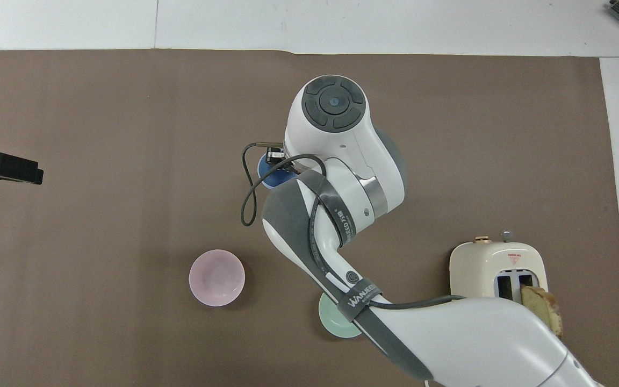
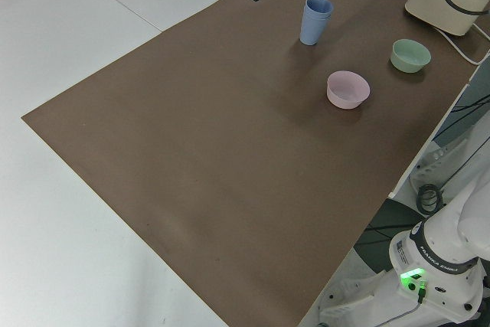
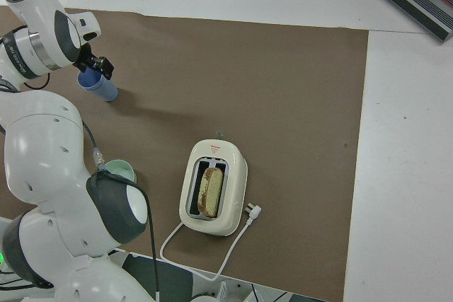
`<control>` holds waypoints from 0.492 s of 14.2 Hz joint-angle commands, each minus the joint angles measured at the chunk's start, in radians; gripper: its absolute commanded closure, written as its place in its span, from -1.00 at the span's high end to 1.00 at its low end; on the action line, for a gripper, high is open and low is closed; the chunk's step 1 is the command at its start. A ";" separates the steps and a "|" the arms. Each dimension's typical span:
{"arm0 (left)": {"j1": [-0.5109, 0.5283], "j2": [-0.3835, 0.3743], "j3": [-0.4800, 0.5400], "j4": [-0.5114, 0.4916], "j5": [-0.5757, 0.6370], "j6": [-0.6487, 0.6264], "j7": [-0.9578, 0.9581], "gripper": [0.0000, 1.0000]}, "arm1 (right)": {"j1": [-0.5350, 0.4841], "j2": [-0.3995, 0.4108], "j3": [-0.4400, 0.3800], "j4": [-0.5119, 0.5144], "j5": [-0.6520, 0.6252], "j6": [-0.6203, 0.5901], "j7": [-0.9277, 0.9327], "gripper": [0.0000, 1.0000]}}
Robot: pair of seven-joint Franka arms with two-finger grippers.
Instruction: Stack blue cups with both arms
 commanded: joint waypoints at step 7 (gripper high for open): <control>0.003 -0.010 -0.004 0.007 -0.010 -0.020 0.006 1.00 | -0.142 -0.156 -0.007 0.014 -0.035 -0.228 -0.229 1.00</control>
